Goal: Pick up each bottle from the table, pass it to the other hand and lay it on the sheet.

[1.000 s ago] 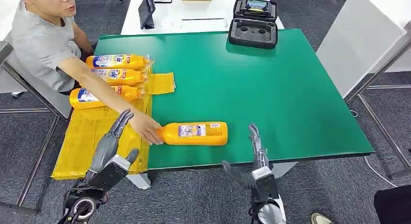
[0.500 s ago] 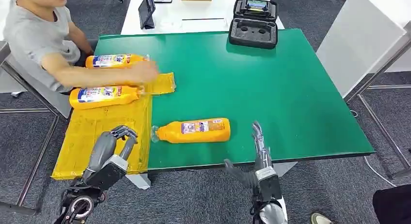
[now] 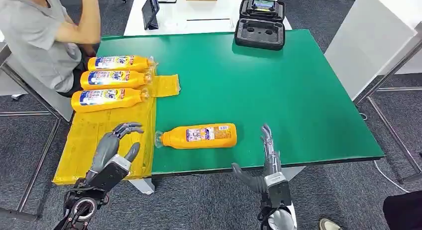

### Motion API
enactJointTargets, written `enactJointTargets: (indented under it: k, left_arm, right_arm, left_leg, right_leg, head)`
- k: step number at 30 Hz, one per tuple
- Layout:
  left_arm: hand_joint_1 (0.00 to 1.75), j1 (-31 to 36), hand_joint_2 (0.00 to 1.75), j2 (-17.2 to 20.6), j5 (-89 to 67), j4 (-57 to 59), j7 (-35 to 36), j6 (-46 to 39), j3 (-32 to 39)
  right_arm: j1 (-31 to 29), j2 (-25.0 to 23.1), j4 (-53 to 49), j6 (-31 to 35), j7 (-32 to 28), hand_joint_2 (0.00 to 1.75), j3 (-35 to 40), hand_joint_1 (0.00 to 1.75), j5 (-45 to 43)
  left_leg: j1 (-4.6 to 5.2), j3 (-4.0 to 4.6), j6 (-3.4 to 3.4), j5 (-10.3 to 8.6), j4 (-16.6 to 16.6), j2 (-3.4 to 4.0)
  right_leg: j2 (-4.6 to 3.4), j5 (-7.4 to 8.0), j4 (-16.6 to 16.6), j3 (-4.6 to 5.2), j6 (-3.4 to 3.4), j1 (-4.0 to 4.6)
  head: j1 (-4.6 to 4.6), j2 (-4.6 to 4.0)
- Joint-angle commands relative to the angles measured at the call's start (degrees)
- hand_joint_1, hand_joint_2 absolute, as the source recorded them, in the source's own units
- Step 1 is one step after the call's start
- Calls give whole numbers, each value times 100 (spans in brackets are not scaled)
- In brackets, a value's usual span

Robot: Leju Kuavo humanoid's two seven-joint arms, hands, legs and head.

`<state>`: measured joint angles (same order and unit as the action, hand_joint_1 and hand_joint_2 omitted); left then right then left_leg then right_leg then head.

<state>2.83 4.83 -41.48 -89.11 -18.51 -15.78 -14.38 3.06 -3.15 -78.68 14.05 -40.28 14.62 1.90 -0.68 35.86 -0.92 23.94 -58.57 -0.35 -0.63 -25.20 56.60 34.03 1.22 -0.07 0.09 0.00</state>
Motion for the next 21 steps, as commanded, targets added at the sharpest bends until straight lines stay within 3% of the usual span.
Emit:
enactJointTargets:
  k: [1, 9, 10, 12, 13, 14, 21]
  left_arm:
    - [0, 203, 175, -50, 71, 328, -5, 92, 96]
    - [0, 165, 175, -16, 110, 307, -25, 142, 99]
    - [0, 162, 0, -13, 85, 310, -17, 161, 75]
    - [0, 163, 0, -9, 34, 329, 27, 207, 41]
    - [147, 170, 0, 30, -49, 340, 15, 231, -5]
    - [171, 173, 0, 55, -109, 359, 25, 255, -31]
    - [175, 192, 0, 105, -245, 396, 41, 268, -68]
  right_arm:
    - [-151, -16, 197, -47, 28, 175, -76, 0, -20]
    - [-235, -38, 336, -96, 28, 175, -42, 0, -20]
    - [-224, -44, 324, -84, 28, 175, -44, 0, -14]
    - [-213, -52, 337, -88, 28, 175, -51, 0, -19]
    - [-212, -55, 356, -102, 28, 175, -54, 0, -33]
    - [-202, -60, 365, -104, 28, 175, -59, 0, -40]
    - [-178, -75, 370, -101, 28, 175, -69, 0, -50]
  left_leg:
    - [3, -30, 1, 6, 9, 0]
    - [3, -30, 1, 7, 10, 5]
    - [2, -20, 0, 4, 7, 4]
    - [2, -23, 0, 6, 8, 4]
    - [3, -31, 0, 8, 9, 5]
    - [3, -17, 0, 3, 7, 2]
    - [3, -21, 1, 4, 8, 0]
  right_leg:
    - [8, -7, -8, -30, 1, -2]
    - [2, -6, -9, -30, 1, -2]
    - [1, -4, -6, -20, 1, -1]
    - [2, -5, -7, -24, 0, -1]
    - [3, -7, -8, -32, 0, -2]
    - [2, -3, -5, -17, 1, -3]
    - [5, -5, -6, -21, 0, -2]
  head:
    - [0, -2]
    - [0, 0]
    - [-2, 0]
    - [0, 0]
    - [0, 0]
    - [0, 0]
    - [-2, 0]
